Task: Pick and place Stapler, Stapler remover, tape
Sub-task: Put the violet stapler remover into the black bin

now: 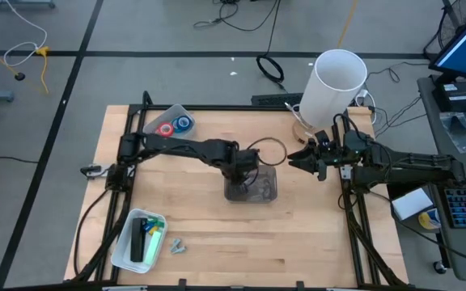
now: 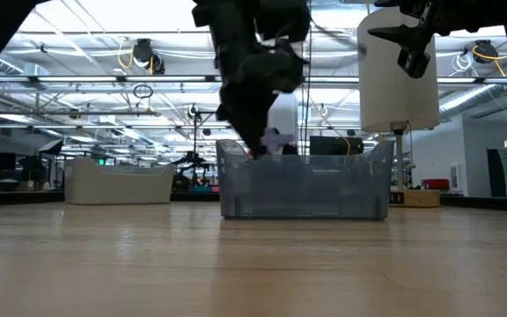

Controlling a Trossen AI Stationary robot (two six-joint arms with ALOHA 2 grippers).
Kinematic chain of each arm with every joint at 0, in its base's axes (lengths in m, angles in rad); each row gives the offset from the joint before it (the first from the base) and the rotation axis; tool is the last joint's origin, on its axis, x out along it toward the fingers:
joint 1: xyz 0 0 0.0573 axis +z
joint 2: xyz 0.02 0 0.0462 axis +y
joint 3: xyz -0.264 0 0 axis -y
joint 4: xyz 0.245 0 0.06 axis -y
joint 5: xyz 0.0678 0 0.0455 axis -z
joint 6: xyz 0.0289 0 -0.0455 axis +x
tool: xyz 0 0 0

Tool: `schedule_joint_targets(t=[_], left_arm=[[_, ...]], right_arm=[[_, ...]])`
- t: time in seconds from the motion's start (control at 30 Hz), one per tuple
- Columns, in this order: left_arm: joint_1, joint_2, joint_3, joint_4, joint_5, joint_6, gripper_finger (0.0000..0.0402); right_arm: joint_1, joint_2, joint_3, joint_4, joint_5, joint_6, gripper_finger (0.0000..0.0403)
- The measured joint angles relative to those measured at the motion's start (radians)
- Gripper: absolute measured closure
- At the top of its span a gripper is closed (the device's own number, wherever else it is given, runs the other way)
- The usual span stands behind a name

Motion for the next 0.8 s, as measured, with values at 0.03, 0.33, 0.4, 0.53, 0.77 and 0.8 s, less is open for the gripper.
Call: schedule_joint_targets(t=[0.03, 0.33, 0.4, 0.53, 0.77, 0.8], left_arm=[[-0.002, 0.008, 0.000, -0.026, 0.009, 0.000, 0.0347], [-0.014, 0.032, -0.001, -0.020, 0.045, 0.005, 0.0348], [-0.013, 0.032, -0.002, -0.027, 0.039, 0.006, 0.0342], [-0.006, 0.032, -0.033, -0.017, 0.038, 0.014, 0.0340], [0.001, 0.032, -0.060, -0.002, 0.046, 0.002, 0.0351], [0.001, 0.032, -0.060, 0.007, 0.046, 0.002, 0.0348]], right_arm=[[0.000, 0.000, 0.000, 0.001, 0.000, 0.000, 0.0236], [0.000, 0.000, 0.000, 0.001, 0.000, -0.022, 0.0236], [0.000, 0.000, 0.000, 0.001, 0.000, -0.024, 0.0236], [0.000, 0.000, 0.000, 0.001, 0.000, -0.026, 0.0236], [0.000, 0.000, 0.000, 0.001, 0.000, -0.026, 0.0236], [0.000, 0.000, 0.000, 0.001, 0.000, -0.026, 0.0236]])
